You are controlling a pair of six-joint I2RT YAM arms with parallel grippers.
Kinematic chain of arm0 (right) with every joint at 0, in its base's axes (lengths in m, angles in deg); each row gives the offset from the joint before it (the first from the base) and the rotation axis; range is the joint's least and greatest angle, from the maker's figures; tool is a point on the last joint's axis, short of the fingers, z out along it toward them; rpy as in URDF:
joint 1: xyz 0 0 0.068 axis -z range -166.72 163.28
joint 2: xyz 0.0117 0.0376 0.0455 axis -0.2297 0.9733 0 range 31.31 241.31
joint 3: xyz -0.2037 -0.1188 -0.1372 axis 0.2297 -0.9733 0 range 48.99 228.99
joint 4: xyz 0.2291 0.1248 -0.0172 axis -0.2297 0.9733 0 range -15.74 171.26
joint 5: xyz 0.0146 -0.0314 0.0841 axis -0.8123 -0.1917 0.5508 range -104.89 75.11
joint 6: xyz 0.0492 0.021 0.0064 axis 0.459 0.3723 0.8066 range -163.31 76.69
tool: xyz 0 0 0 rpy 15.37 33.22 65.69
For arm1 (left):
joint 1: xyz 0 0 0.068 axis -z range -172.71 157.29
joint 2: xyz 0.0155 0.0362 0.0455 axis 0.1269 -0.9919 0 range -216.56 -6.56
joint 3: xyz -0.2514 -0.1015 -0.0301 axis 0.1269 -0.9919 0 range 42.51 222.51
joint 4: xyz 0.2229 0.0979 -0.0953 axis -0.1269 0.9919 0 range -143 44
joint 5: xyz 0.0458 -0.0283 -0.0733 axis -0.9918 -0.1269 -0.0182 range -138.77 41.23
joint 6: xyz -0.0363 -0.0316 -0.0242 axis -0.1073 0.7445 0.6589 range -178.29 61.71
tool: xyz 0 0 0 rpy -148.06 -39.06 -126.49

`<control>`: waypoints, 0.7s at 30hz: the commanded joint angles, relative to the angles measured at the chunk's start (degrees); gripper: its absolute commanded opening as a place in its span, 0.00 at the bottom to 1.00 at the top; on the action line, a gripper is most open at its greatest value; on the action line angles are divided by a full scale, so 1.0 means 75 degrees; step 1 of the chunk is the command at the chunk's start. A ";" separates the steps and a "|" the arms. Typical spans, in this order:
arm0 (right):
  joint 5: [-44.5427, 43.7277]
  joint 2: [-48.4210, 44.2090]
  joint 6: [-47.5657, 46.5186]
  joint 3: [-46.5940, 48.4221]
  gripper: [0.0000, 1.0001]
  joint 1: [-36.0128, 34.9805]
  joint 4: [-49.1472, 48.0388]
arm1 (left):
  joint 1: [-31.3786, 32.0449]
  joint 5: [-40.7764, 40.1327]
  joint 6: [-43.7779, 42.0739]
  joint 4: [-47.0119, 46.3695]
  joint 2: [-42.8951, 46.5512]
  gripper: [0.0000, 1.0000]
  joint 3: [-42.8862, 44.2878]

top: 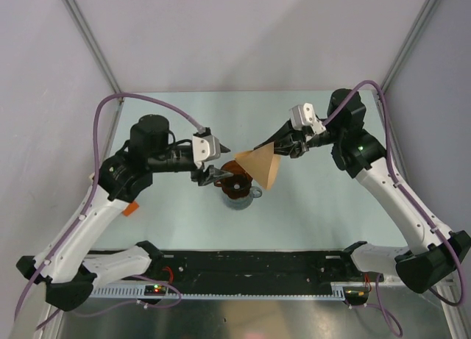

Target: Place the coffee filter in the dripper

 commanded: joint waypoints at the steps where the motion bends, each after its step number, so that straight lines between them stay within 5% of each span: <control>1: 0.0218 0.0032 -0.0151 0.0029 0.00 -0.0065 -0.0017 | 0.0402 -0.0644 -0.0496 -0.0033 -0.0265 0.61 0.0548; 21: -0.0161 0.0111 -0.0382 0.0160 0.00 -0.0280 0.0464 | 0.1306 -0.1479 -0.1361 -0.0012 -0.0493 0.44 0.0788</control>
